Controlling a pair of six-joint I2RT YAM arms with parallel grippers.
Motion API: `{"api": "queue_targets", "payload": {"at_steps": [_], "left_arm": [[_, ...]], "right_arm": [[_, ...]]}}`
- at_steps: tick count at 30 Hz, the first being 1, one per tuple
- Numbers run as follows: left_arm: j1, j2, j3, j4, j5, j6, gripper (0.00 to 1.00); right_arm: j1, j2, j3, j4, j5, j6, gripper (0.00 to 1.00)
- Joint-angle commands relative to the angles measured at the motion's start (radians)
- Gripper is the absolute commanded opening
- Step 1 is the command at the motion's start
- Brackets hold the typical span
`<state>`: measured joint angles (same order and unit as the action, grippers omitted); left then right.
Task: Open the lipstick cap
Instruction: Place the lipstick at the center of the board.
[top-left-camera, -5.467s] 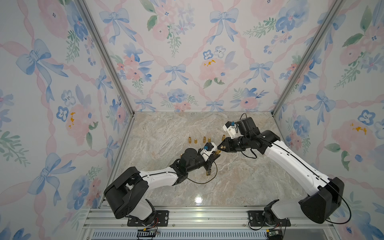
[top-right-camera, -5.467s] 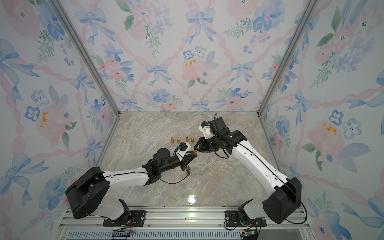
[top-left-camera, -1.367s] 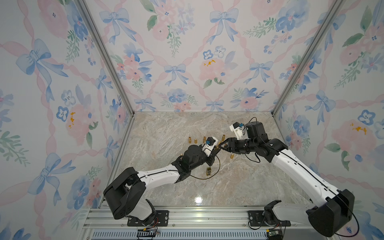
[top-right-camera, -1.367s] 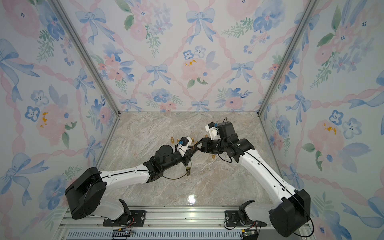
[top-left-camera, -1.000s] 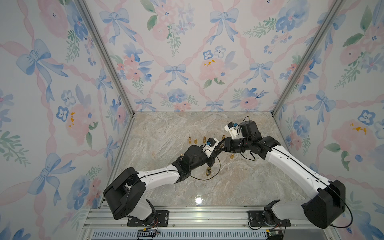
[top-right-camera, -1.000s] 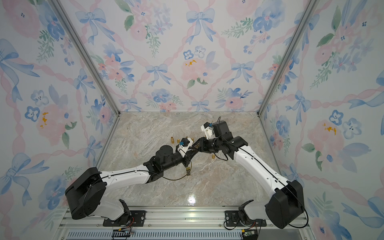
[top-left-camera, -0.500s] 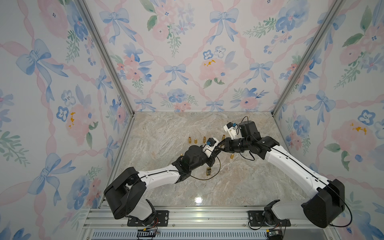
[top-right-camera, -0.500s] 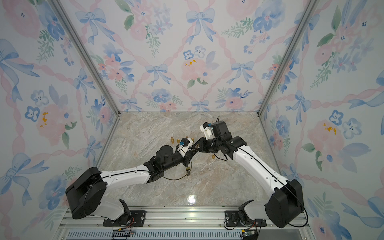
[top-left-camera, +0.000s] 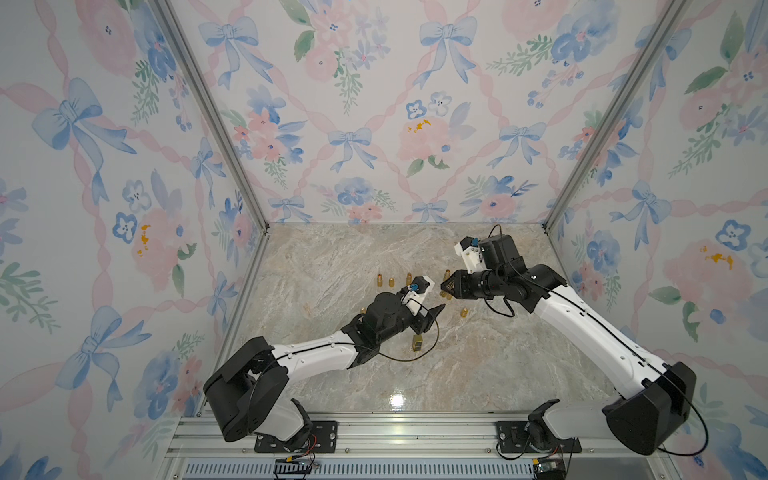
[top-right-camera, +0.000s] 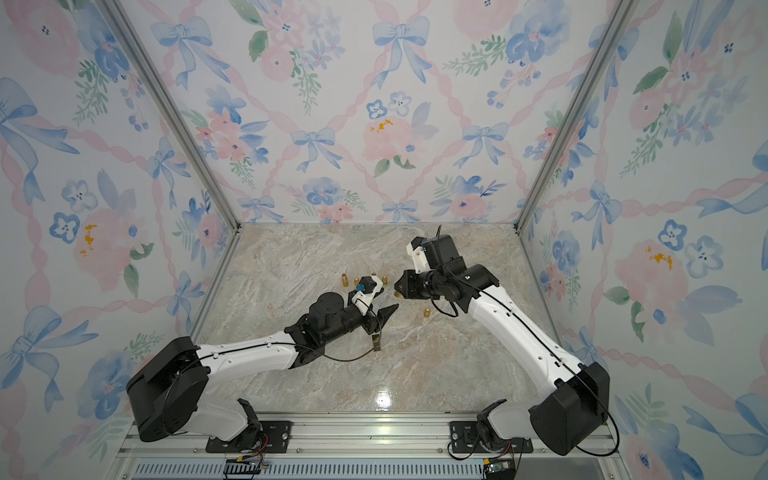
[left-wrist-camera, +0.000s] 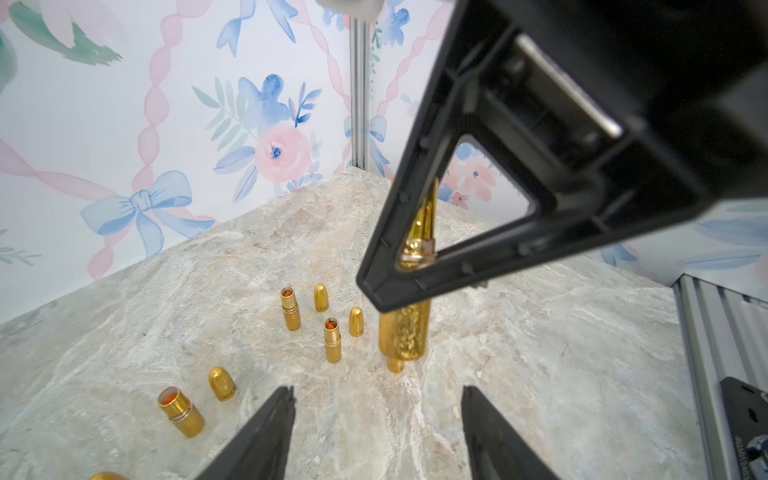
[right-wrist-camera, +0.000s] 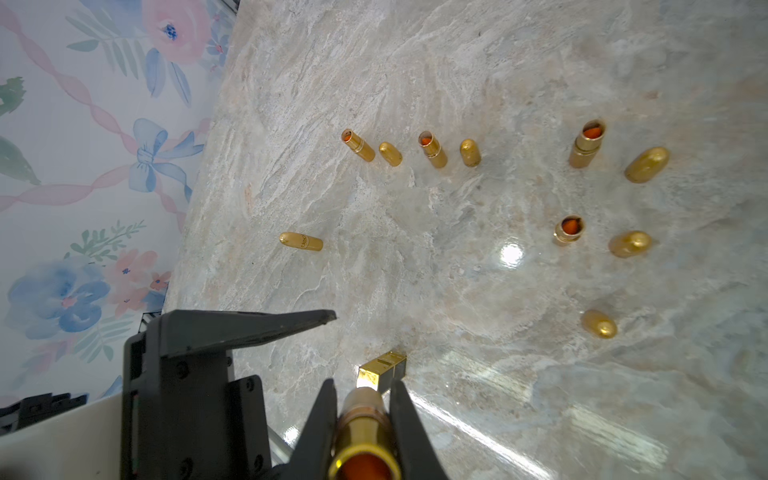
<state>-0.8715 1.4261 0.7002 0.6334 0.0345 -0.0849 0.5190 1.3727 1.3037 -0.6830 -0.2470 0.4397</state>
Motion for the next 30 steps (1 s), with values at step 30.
{"api": "queue_targets", "payload": {"at_steps": [30], "left_arm": [[-0.001, -0.143, -0.183, -0.067, -0.167, -0.127, 0.98]], "right_arm": [[0.105, 0.263, -0.392, 0.478, 0.531, -0.04, 0.16]]}}
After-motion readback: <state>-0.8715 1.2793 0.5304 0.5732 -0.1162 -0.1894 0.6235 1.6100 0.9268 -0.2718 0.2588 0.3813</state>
